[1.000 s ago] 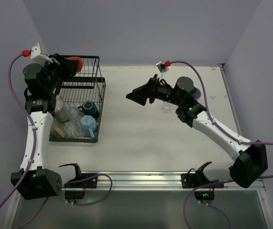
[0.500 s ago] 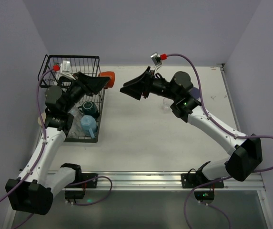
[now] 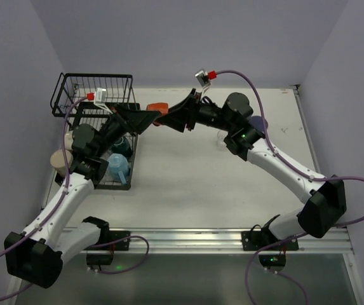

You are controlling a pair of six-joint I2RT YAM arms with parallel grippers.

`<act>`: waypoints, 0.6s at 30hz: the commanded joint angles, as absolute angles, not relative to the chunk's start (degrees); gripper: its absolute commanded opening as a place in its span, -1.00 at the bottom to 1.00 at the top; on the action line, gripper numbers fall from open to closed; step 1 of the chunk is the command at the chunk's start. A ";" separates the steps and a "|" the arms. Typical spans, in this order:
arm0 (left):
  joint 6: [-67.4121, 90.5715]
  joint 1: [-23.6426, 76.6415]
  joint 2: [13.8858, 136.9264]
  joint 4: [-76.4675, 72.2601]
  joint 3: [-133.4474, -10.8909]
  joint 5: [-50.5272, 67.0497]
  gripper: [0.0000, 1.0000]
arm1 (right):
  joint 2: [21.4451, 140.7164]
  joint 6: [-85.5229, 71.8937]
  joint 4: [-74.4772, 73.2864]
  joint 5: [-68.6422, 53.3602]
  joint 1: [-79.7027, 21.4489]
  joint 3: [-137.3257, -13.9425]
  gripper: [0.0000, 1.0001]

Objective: Unload the cups from the dish rack

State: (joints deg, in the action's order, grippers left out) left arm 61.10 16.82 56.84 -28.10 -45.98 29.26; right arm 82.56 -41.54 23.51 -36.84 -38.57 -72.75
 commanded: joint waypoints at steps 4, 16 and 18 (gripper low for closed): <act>64.77 21.17 53.97 -37.52 -44.04 22.52 -1.00 | 83.23 -40.34 25.22 -38.41 -39.37 -74.80 -0.06; 69.34 25.40 54.14 -45.53 -39.46 17.49 -1.00 | 82.71 -41.05 31.28 -41.83 -39.81 -70.93 0.03; 69.52 25.40 53.97 -45.70 -39.64 17.40 -1.00 | 82.00 -40.70 32.69 -42.63 -39.90 -69.70 0.12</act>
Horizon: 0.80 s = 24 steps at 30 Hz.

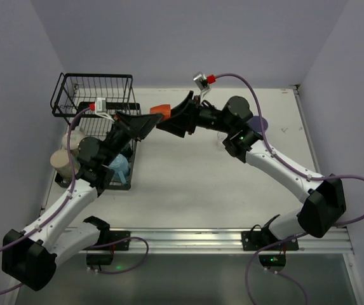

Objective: Unload the cups from the dish rack

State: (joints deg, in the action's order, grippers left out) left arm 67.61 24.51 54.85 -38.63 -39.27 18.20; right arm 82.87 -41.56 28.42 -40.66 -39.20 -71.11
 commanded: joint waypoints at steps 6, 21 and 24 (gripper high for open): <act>70.57 25.66 53.18 -42.72 -40.52 16.96 -1.00 | 80.33 -37.80 32.70 -43.86 -39.90 -67.50 0.25; 69.36 26.89 52.21 -39.55 -42.18 18.36 -0.85 | 78.49 -33.23 28.48 -39.29 -39.99 -66.62 -0.98; 61.73 26.89 51.51 -31.32 -46.04 18.90 -0.04 | 76.82 -32.17 26.47 -38.06 -39.99 -66.09 -1.00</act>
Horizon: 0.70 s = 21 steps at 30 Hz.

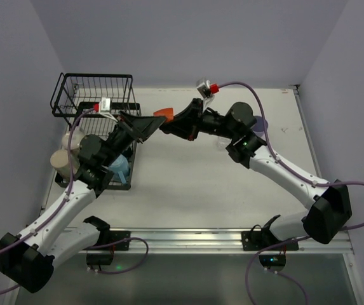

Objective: Unload the cups from the dish rack

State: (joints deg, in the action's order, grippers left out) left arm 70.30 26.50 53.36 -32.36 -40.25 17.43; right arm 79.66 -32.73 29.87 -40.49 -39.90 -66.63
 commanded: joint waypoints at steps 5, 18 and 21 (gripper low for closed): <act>44.34 26.89 48.43 -9.08 -54.40 15.74 0.94 | 76.38 -24.37 7.00 -32.10 -39.99 -69.87 -1.00; 19.17 26.81 30.34 20.47 -46.34 -6.92 1.00 | 97.28 -10.55 -32.33 -3.02 -39.99 -88.74 -1.00; 16.97 26.81 28.66 21.88 -43.17 -10.70 1.00 | 105.45 -8.88 -37.34 1.39 -39.90 -93.68 -1.00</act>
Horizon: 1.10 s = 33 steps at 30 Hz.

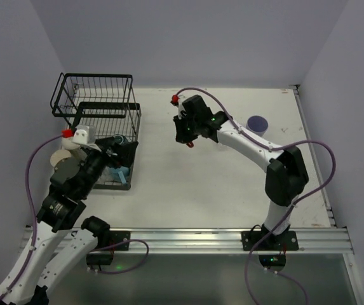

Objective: Unload the cups from the dish rack

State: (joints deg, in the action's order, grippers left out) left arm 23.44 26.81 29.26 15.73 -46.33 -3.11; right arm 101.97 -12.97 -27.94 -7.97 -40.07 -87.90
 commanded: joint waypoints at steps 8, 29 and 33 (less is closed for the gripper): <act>15.29 26.72 30.85 21.00 -40.52 -10.90 1.00 | 117.15 -6.42 -39.81 7.20 -38.33 -101.16 -1.00; 17.84 21.80 39.02 24.17 -40.52 -15.64 1.00 | 124.28 -3.08 -39.20 9.58 -35.16 -102.13 -0.74; 18.98 21.71 39.37 24.96 -40.34 -17.22 1.00 | 122.09 -4.13 -39.73 10.63 -35.07 -102.31 -0.26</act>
